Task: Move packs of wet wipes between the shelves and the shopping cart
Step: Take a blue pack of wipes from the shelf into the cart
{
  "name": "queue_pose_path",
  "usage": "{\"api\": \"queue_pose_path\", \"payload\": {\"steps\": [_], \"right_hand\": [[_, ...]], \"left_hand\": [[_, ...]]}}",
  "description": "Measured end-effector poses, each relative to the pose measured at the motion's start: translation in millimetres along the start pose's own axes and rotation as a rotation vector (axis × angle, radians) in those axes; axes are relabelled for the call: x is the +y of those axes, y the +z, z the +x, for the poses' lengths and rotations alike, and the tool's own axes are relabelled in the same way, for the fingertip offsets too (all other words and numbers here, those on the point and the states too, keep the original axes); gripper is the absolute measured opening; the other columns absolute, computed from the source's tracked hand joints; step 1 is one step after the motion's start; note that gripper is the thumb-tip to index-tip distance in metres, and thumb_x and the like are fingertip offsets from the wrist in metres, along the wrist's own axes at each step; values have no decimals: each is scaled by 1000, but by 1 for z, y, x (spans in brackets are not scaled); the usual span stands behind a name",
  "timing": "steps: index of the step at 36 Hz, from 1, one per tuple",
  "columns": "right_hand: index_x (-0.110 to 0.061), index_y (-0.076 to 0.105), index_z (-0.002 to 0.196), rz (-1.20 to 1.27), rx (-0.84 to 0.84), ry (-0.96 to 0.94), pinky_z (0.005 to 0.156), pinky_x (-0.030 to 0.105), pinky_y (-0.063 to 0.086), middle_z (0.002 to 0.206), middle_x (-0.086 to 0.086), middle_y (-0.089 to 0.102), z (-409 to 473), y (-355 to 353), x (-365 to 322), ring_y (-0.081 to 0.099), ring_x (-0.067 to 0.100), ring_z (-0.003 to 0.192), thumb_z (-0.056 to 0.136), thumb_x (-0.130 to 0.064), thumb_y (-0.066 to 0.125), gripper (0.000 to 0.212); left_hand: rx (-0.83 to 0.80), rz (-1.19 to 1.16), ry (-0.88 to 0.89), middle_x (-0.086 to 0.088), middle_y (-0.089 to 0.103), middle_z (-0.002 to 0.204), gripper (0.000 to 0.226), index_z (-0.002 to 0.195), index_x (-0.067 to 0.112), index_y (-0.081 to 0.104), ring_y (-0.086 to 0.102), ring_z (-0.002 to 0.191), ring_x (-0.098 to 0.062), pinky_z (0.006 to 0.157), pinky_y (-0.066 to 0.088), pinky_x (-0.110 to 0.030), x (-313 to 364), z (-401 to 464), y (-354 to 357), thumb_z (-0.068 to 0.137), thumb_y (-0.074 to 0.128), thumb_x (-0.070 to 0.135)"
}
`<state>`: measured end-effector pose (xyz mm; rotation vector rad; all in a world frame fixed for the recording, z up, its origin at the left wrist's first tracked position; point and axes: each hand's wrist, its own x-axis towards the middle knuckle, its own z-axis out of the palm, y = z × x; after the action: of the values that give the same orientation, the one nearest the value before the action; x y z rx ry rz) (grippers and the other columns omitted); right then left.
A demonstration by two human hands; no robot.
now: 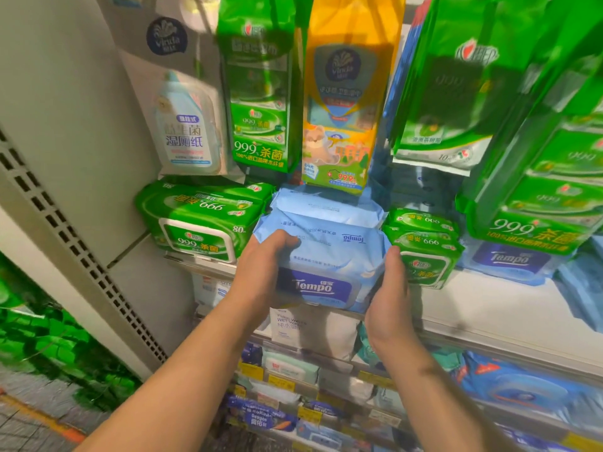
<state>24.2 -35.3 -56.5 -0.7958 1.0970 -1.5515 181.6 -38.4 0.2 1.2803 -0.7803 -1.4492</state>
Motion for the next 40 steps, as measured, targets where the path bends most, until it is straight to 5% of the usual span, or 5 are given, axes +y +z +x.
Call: {"api": "queue_pose_path", "payload": {"steps": [5,23,30,37,40], "right_hand": [[-23,68,120,24,44,-7,85,39,57,113,1,76,1,3,2,73,20,103,96,-54,41,47],[-26,65,125,116,-66,109,76,35,59,112,1,76,12,2,0,74,21,100,104,-57,22,57],[-26,66,125,121,-34,147,90,43,56,114,3,76,8,9,-10,73,24,102,103,-59,26,57],[-27,70,110,80,-77,147,72,35,59,100,-2,79,-6,4,-26,76,19,87,103,-59,24,57],[-28,71,107,46,-82,150,69,34,59,96,-3,79,-17,4,-31,76,19,84,102,-63,24,59]], "left_hand": [[-23,47,25,-4,72,85,11,102,23,61,73,57,-18,43,54,-33,-4,2,-3,94,56,18],[-169,-37,14,5,78,77,15,109,23,64,75,60,-17,43,57,-32,3,5,2,99,53,27],[-124,-25,-10,-7,79,109,32,125,22,65,78,74,-26,53,61,-38,0,6,4,94,58,30],[-148,-57,-3,1,75,86,11,103,21,64,74,58,-19,41,52,-26,3,-14,2,95,58,25],[-162,-42,9,-5,78,93,13,106,21,64,75,61,-21,43,52,-25,2,-22,-3,94,59,26]]}}
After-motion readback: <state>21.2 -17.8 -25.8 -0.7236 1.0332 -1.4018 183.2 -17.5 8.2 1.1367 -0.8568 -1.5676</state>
